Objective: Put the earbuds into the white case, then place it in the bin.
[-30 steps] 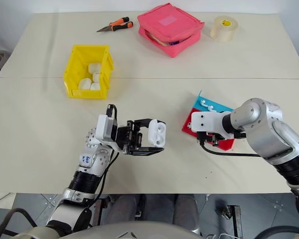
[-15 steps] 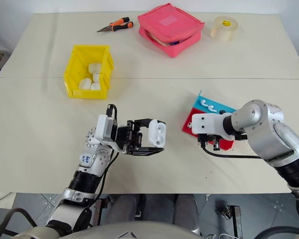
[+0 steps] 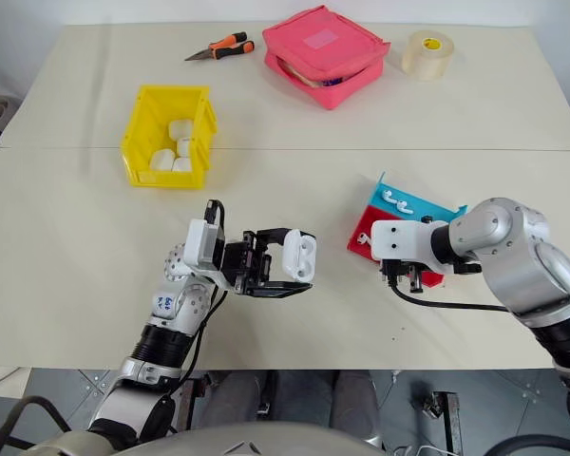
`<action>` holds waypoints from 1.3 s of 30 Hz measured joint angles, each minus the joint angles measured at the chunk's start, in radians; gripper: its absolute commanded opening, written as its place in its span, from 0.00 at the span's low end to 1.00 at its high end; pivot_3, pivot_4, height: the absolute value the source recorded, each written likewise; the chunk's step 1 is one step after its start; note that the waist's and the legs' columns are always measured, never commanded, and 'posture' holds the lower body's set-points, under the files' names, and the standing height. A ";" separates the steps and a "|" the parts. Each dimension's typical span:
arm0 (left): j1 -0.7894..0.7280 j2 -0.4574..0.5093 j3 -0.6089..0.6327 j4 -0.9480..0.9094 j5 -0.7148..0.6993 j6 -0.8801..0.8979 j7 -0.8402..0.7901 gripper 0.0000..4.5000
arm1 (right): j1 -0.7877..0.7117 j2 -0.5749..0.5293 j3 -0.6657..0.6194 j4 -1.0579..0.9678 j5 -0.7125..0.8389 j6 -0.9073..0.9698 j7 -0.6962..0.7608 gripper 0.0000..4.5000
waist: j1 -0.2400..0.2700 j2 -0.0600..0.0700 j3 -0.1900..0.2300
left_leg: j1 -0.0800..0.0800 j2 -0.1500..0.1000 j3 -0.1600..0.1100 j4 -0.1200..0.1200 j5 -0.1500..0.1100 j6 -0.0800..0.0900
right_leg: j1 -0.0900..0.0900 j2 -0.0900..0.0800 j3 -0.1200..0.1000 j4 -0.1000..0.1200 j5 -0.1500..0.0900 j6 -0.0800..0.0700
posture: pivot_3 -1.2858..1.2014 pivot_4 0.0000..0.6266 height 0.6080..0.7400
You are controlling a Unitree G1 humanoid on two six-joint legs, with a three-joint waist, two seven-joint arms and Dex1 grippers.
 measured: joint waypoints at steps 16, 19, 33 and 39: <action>-0.090 0.009 0.029 0.044 -0.022 0.108 -0.024 0.62 | 0.274 0.570 -0.655 -0.205 0.703 0.029 -0.318 0.11 | -0.004 0.000 0.000 | 0.002 0.000 0.000 0.001 0.000 0.000 | 0.001 0.001 0.000 0.003 0.000 0.000 | 0.52 0.24 1.00; -0.112 0.017 0.036 0.043 -0.029 0.153 -0.021 0.62 | 0.274 0.675 -0.622 -0.237 0.757 -0.017 -0.384 0.11 | -0.004 0.000 0.000 | 0.002 0.000 0.000 0.000 0.000 0.000 | 0.001 0.001 0.000 0.003 0.000 0.000 | 0.52 0.24 1.00; -0.132 0.051 0.056 -0.021 -0.063 0.287 -0.005 0.62 | 0.334 0.797 -0.359 -0.259 0.732 -0.188 -0.459 0.11 | -0.006 0.001 -0.001 | 0.002 0.000 0.000 0.000 0.000 0.000 | 0.001 0.001 0.001 0.004 0.000 0.000 | 0.52 0.24 1.00; -0.132 0.045 0.056 -0.034 -0.063 0.300 0.001 0.62 | 0.347 0.798 -0.324 -0.241 0.718 -0.232 -0.461 0.11 | -0.006 0.001 -0.001 | 0.003 0.000 0.000 0.000 0.000 0.000 | 0.001 0.001 0.001 0.004 0.000 0.000 | 0.52 0.24 1.00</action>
